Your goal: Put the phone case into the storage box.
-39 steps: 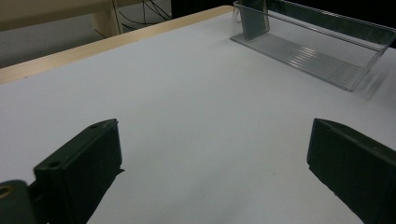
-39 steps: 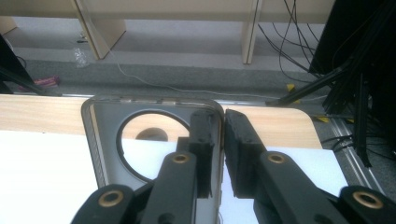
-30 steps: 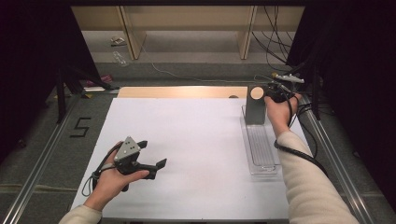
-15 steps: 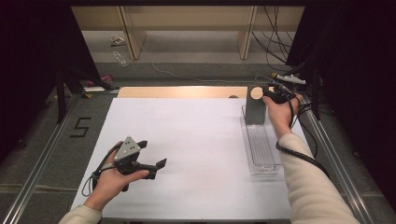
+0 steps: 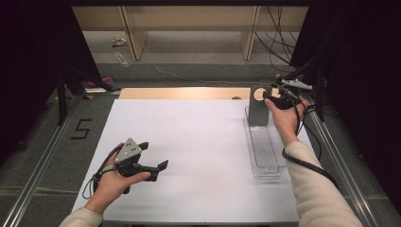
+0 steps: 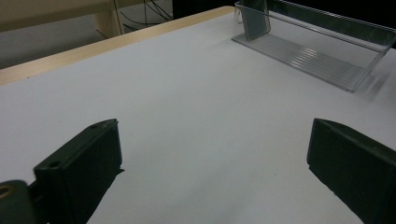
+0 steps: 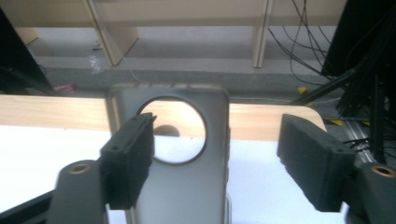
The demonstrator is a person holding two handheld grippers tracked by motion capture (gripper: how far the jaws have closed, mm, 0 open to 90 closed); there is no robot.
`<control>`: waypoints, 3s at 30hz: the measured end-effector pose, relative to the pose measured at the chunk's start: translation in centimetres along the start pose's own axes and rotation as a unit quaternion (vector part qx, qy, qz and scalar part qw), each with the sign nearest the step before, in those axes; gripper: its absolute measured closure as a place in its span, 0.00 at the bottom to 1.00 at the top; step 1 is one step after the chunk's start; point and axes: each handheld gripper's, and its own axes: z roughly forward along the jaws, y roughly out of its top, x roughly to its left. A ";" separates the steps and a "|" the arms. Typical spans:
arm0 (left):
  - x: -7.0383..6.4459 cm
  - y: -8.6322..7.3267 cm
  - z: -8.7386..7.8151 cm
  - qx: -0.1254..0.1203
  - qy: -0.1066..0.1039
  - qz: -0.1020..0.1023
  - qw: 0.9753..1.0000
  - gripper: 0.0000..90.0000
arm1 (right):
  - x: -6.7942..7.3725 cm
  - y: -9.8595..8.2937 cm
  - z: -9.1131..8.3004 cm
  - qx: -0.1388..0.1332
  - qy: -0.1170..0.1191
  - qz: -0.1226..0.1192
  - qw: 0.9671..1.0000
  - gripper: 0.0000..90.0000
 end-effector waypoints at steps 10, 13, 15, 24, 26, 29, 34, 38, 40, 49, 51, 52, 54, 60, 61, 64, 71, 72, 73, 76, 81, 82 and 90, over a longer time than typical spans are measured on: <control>0.1 -0.1 0.0 0.003 0.002 0.001 1.000 0.03 | 0.2 -1.3 -1.6 0.004 0.024 -0.017 1.000 0.19; 0.0 -0.1 0.0 0.004 0.002 0.001 1.000 0.03 | 0.2 -1.6 -2.0 0.003 0.030 -0.017 0.999 0.19; 0.1 -0.1 0.0 0.004 0.002 0.000 1.000 0.03 | 0.4 -1.8 -2.4 0.003 0.034 -0.020 0.999 0.19; 0.0 -0.1 0.0 0.005 0.003 -0.002 1.000 0.03 | 0.5 -3.1 -4.0 0.002 0.055 -0.030 0.998 0.19; 0.0 -0.1 0.0 0.005 0.004 -0.001 1.000 0.03 | 0.4 -3.3 -4.2 0.003 0.058 -0.030 0.998 0.19; 0.1 -0.1 0.0 0.005 0.005 -0.002 1.000 0.03 | 0.3 -3.7 -4.7 0.002 0.061 -0.032 0.998 0.19; 0.1 -0.2 0.0 0.006 0.005 -0.003 1.000 0.04 | 0.3 -4.2 -5.5 0.002 0.071 -0.036 0.997 0.19; 0.1 -0.2 0.0 0.007 0.005 -0.003 1.000 0.04 | 0.5 -4.8 -6.1 0.002 0.082 -0.038 0.996 0.19; 0.2 -0.2 0.0 0.007 0.005 -0.004 1.000 0.04 | 0.5 -5.2 -6.3 0.002 0.087 -0.040 0.995 0.19; 0.2 -0.3 0.0 0.007 0.005 -0.005 1.000 0.04 | 0.9 -6.4 -7.3 0.003 0.105 -0.048 0.993 0.18; 0.2 -0.3 0.0 0.007 0.005 -0.005 1.000 0.04 | 0.9 -6.6 -7.5 0.004 0.109 -0.050 0.993 0.18; 0.2 -0.3 0.0 0.007 0.005 -0.006 1.000 0.04 | 1.0 -6.7 -7.6 0.005 0.110 -0.051 0.993 0.18; 0.2 -0.3 0.0 0.008 0.005 -0.006 1.000 0.04 | 1.0 -6.9 -7.8 0.006 0.114 -0.051 0.992 0.18; 0.2 -0.3 0.0 0.008 0.006 -0.005 1.000 0.04 | 1.1 -7.4 -8.6 0.005 0.125 -0.050 0.991 0.18; 0.2 -0.3 0.0 0.008 0.006 -0.005 1.000 0.04 | 1.2 -7.5 -8.8 0.005 0.127 -0.050 0.991 0.18; 0.2 -0.3 -0.1 0.008 0.006 -0.004 1.000 0.04 | 1.3 -7.7 -9.2 0.003 0.134 -0.052 0.990 0.18; 0.1 -0.3 -0.1 0.009 0.006 -0.003 1.000 0.04 | 1.5 -8.3 -10.1 -0.001 0.149 -0.055 0.987 0.18; 0.1 -0.3 -0.1 0.009 0.006 -0.002 1.000 0.04 | 1.6 -8.4 -10.2 -0.001 0.151 -0.057 0.987 0.18; 0.1 -0.3 -0.1 0.009 0.007 -0.002 1.000 0.04 | 1.6 -8.5 -10.3 -0.003 0.152 -0.057 0.987 0.18; 0.1 -0.3 -0.1 0.009 0.007 -0.003 1.000 0.04 | 1.6 -8.6 -10.6 -0.004 0.157 -0.058 0.986 0.18; 0.1 -0.3 -0.1 0.009 0.006 -0.002 1.000 0.04 | 1.5 -8.9 -10.9 -0.006 0.164 -0.056 0.985 0.18; 0.0 -0.3 -0.1 0.009 0.006 0.000 1.000 0.04 | 1.5 -9.0 -11.0 -0.007 0.167 -0.055 0.984 0.18; -0.1 -0.3 -0.1 0.011 0.004 0.002 1.000 0.04 | 1.4 -9.7 -11.6 -0.008 0.177 -0.055 0.983 0.18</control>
